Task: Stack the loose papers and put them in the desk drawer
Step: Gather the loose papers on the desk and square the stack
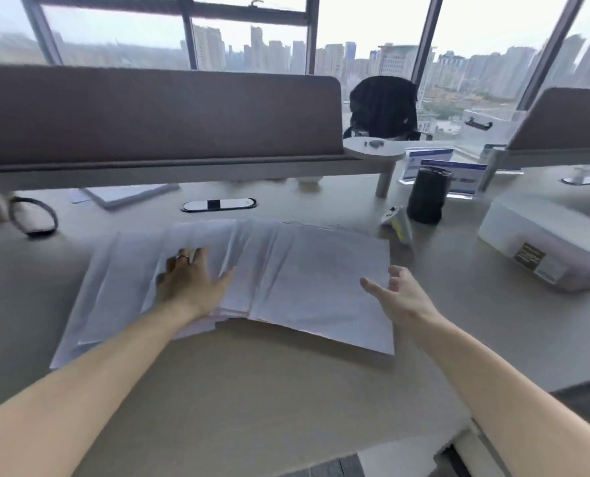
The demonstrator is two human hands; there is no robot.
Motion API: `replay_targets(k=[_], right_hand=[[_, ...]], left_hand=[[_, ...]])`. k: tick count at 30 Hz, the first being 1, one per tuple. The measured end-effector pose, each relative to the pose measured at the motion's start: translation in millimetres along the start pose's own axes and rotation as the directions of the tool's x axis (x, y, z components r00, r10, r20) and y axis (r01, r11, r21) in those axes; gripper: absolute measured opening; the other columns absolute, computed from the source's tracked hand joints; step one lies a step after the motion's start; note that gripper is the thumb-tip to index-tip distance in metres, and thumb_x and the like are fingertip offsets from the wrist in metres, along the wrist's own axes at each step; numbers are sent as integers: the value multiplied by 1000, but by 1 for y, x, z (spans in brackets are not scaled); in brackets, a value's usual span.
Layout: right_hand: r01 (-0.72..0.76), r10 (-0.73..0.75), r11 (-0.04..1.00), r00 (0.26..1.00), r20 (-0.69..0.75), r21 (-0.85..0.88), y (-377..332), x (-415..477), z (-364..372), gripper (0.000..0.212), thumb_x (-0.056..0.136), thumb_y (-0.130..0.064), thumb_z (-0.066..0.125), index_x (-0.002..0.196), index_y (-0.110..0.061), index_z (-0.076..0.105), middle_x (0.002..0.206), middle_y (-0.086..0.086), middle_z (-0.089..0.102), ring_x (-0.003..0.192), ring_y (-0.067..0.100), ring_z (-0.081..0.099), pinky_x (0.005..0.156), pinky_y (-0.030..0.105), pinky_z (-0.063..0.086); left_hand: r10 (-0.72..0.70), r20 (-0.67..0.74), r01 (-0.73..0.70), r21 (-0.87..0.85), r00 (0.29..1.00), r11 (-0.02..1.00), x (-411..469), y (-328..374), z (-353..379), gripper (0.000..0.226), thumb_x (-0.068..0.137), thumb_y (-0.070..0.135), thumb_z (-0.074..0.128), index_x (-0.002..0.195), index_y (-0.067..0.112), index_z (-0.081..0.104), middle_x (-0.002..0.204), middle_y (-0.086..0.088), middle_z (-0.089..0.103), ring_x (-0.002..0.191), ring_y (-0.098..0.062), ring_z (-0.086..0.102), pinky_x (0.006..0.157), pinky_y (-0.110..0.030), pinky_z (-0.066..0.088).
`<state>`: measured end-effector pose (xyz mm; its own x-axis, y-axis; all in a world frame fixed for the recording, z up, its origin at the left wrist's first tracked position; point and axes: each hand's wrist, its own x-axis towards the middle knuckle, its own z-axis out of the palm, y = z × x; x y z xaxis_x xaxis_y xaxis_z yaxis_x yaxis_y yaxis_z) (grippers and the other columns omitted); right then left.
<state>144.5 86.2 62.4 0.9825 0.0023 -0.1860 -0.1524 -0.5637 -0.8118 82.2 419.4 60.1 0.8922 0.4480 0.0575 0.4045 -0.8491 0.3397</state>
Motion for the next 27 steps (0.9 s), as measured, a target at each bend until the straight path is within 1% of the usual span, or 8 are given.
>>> replay_targets(k=[4,9,13,16,18,20,22,27], right_hand=[[-7,6,999,1000,-18,-48,-15,35,21,102,70,-41,87,152,-15,32,126,-2,57,114,23,59,101,40,51],[37,-39,986,999,-8,-161,-38,52,54,92,62,-24,93,141,-18,46,127,7,67,116,28,65,96,36,52],[86,-74,978,995,69,-192,-58,55,78,89,55,-24,94,131,-23,49,121,3,68,112,27,66,94,38,54],[64,-54,990,996,76,-129,-65,61,83,124,38,-40,94,148,-19,39,129,3,65,118,27,65,99,43,54],[53,-46,994,996,71,-99,-66,65,85,136,29,-46,91,150,-16,37,131,3,68,118,27,67,99,46,55],[74,-64,992,993,100,-104,-68,65,93,129,34,-38,94,148,-14,39,123,1,73,114,27,68,98,47,55],[101,-85,989,986,146,-107,-78,58,106,130,43,-26,96,155,-10,31,120,-1,74,118,25,66,103,47,52],[126,-112,991,972,206,-54,-100,46,130,119,60,-18,95,159,-12,28,147,2,58,128,24,59,108,44,49]], left_hand=[[-277,84,271,77,957,959,12,-62,-20,97,87,82,31,159,17,26,167,-18,25,151,-41,26,117,-54,28],[-358,83,356,42,930,934,12,-101,-23,103,86,85,31,161,14,22,171,-25,12,158,-39,11,124,-50,15],[-369,57,373,-127,928,919,18,-103,-30,106,80,86,38,157,13,29,164,-23,32,151,-40,29,118,-51,30],[-464,59,449,-381,884,808,27,-109,-46,106,78,80,49,156,10,31,154,-23,43,144,-41,38,111,-48,38],[-500,66,461,-505,864,730,30,-111,-56,95,80,71,57,145,2,46,121,-17,61,121,-38,55,94,-42,47],[-486,121,446,-626,866,640,33,-102,-63,77,88,56,66,136,-3,55,111,-11,60,103,-32,56,83,-34,42],[-426,206,445,-667,881,598,35,-86,-63,73,88,48,72,138,-2,55,124,-9,58,109,-29,55,86,-33,39],[-213,384,430,-669,898,606,38,-53,-43,50,80,41,83,115,8,68,114,-5,72,99,-25,70,99,-36,51]])
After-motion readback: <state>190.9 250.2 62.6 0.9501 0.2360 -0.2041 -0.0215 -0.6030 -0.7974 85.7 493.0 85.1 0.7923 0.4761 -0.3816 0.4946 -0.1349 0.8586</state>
